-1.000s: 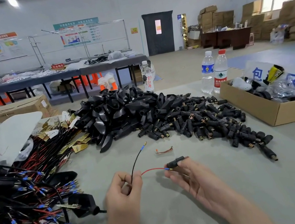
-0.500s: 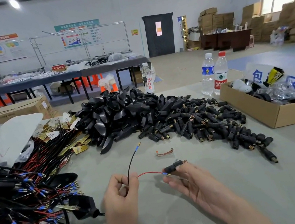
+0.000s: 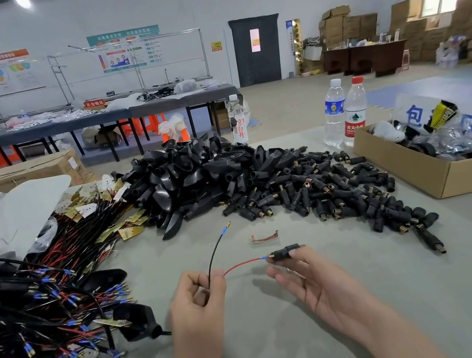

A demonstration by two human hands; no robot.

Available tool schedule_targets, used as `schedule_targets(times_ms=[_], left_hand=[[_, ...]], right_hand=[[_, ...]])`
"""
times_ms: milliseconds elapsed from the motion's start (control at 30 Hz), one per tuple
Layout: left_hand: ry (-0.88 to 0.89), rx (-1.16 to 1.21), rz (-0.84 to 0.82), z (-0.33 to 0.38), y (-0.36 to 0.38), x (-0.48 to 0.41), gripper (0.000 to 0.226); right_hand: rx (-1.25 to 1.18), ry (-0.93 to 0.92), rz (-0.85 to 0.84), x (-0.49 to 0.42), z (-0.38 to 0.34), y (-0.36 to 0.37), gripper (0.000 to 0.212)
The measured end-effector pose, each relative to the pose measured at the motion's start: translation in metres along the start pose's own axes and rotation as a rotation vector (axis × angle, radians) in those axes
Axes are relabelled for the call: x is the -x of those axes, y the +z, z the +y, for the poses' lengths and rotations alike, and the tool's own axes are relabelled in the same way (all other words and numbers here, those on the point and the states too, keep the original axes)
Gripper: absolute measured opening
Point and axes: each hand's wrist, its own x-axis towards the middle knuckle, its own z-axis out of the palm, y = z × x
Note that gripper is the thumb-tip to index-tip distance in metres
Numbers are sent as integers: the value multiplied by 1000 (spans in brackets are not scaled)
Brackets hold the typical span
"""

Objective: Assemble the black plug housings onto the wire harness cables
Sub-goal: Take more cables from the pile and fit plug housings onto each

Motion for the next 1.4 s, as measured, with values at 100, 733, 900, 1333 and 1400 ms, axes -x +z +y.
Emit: schedule_targets(times_ms=[100, 733, 900, 1333, 1400], left_hand=[[-3, 6, -3, 0, -1, 0, 32], [60, 20, 4, 2, 2, 2, 14], [74, 9, -17, 2, 2, 2, 10], [53, -21, -217, -2, 4, 6, 22], [32, -23, -227, -4, 4, 5, 24]], right_hand=[[-31, -14, -4, 0, -1, -1, 21], [22, 31, -56, 3, -3, 6, 23], [102, 24, -39, 1, -1, 5, 25], [369, 32, -138, 5, 19, 13, 29], [358, 20, -94, 4, 19, 14, 29]])
